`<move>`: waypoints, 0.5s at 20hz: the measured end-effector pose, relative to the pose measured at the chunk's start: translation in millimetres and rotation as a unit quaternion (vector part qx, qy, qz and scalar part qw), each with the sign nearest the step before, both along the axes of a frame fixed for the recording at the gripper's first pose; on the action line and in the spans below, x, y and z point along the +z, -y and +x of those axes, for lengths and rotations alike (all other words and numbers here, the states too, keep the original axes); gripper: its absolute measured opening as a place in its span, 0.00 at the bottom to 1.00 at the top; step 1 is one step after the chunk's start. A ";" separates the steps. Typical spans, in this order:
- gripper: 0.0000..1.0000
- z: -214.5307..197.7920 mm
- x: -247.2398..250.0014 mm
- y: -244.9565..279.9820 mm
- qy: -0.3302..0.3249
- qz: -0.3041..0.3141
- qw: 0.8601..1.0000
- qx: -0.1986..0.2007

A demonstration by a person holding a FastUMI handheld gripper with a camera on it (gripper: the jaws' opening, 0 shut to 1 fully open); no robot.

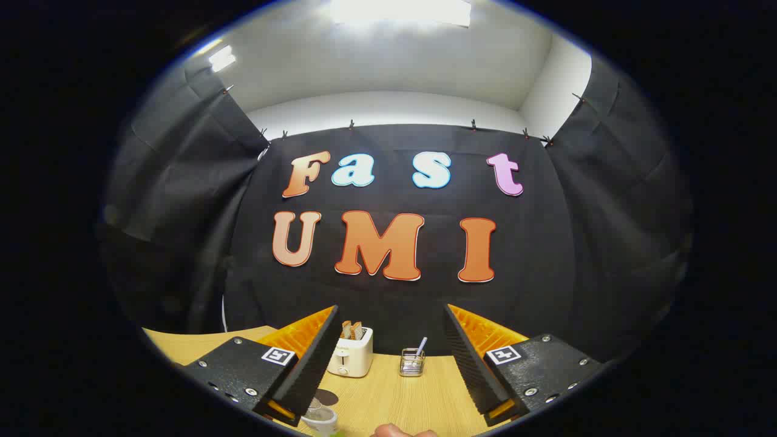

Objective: Take the bottle from table, then pour the juice into the cup, finally place the bottle on the coaster

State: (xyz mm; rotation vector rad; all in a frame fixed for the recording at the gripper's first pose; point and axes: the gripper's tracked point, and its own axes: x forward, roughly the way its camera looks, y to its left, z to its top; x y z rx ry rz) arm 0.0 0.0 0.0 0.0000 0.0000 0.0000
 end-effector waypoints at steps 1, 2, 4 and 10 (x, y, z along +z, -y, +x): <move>0.99 0.4 0.4 0.5 0.000 0.001 1.000 -0.003; 0.99 0.2 1.4 1.0 -0.001 0.001 1.000 -0.004; 0.99 -1.4 1.4 2.9 -0.001 0.006 1.000 -0.007; 0.99 -2.0 8.7 10.3 0.008 0.019 1.000 -0.018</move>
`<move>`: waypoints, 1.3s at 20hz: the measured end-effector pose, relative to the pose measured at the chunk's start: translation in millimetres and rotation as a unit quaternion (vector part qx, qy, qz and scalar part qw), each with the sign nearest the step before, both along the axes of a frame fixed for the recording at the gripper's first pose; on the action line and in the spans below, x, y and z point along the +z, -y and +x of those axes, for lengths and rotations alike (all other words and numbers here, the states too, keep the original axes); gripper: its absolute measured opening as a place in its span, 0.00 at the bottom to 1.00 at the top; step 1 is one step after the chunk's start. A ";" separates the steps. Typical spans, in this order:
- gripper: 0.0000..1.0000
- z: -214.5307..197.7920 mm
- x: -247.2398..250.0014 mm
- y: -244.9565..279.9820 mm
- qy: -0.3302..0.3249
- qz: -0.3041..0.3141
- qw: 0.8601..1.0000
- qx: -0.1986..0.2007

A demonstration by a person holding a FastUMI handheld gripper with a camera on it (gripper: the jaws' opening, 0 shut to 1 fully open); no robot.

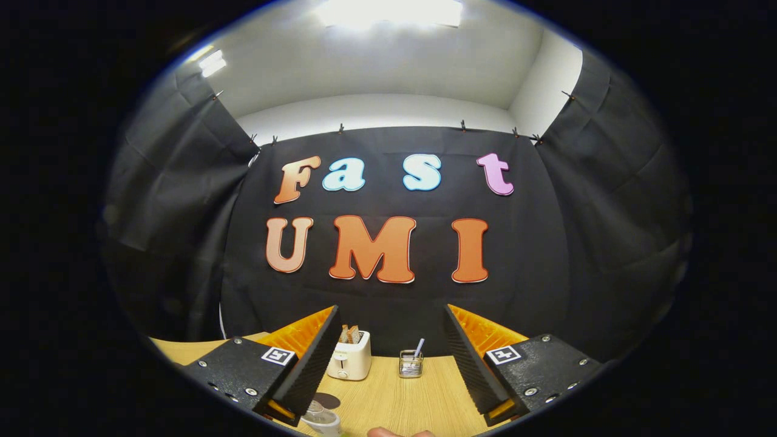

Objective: Take the bottle from table, then pour the juice into the cup, finally place the bottle on the coaster

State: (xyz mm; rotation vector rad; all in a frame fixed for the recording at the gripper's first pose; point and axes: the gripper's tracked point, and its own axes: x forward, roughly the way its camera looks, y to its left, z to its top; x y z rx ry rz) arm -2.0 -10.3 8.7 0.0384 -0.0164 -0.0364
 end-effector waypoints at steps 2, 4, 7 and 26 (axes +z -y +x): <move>0.98 -0.9 1.7 2.7 0.002 -0.002 1.000 -0.005; 0.99 -1.8 2.2 3.8 0.001 -0.001 1.000 -0.008; 0.99 -4.3 3.3 4.6 0.001 0.001 1.000 -0.010; 0.99 -33.1 -114.5 -69.0 -0.103 0.074 0.988 0.093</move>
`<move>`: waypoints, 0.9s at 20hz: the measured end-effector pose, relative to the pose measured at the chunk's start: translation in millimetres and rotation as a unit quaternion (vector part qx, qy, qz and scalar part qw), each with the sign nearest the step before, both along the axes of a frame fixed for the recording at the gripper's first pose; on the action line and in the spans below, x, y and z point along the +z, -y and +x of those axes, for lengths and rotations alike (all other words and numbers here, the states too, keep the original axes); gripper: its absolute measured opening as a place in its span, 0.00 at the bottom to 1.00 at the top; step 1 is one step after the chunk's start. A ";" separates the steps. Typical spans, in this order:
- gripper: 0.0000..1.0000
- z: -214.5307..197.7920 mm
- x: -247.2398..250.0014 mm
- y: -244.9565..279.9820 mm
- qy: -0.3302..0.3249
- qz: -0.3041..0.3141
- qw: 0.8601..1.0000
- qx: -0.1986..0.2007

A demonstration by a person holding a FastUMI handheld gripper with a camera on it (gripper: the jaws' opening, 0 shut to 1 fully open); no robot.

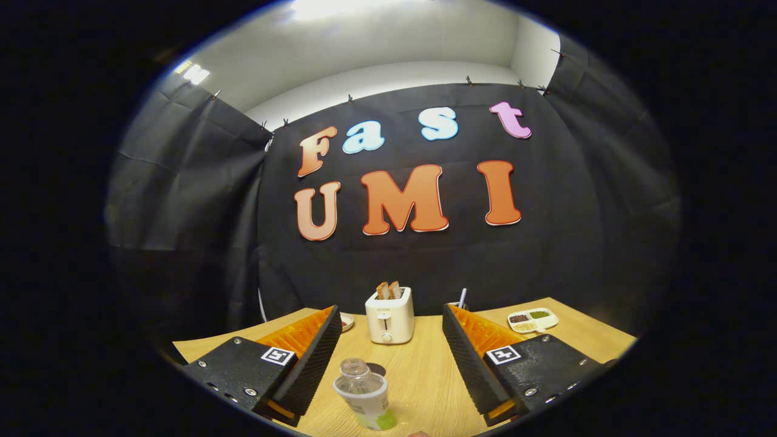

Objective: Take the bottle from table, then pour the juice into the cup, finally place the bottle on the coaster

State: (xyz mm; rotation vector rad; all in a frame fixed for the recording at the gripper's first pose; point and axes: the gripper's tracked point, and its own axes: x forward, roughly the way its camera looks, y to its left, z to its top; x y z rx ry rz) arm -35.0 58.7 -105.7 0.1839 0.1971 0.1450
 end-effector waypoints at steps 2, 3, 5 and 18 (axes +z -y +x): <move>0.99 -8.6 -15.1 -8.4 -0.012 0.001 1.000 0.013; 0.99 -11.6 -21.6 -12.5 -0.016 -0.001 1.000 0.019; 0.99 -16.8 -38.9 -21.9 -0.030 -0.004 0.999 0.028; 0.95 -34.2 -144.9 -44.0 -0.158 0.000 0.987 0.030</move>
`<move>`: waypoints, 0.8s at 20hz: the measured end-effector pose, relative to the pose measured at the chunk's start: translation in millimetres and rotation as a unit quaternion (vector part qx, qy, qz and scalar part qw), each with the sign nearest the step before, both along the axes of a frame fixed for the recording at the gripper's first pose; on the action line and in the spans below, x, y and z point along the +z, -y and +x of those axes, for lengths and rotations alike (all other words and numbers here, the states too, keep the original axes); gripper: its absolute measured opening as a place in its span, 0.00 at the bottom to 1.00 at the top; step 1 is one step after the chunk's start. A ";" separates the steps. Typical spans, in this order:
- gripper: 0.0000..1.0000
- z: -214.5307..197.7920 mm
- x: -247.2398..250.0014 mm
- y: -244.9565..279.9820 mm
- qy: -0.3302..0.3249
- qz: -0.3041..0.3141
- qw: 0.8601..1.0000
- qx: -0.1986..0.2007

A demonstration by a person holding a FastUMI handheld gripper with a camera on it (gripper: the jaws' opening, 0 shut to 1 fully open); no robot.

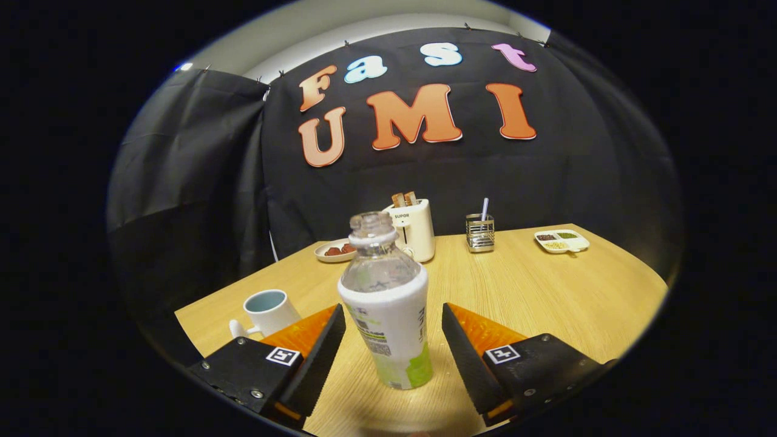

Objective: Take the bottle from table, then pour the juice into the cup, finally place the bottle on the coaster

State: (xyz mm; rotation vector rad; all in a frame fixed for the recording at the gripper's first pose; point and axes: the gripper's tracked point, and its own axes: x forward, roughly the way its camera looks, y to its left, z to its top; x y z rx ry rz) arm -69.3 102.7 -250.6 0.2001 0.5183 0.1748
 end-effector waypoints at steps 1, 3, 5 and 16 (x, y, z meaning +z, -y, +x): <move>0.91 -0.9 -7.6 1.1 -0.007 -0.004 1.000 -0.006; 0.84 -3.9 -17.0 -4.7 -0.021 0.001 1.000 -0.008; 0.75 -6.1 -23.7 -7.7 -0.027 -0.003 1.000 -0.009; 0.58 14.9 -8.8 0.6 0.010 -0.118 0.993 -0.016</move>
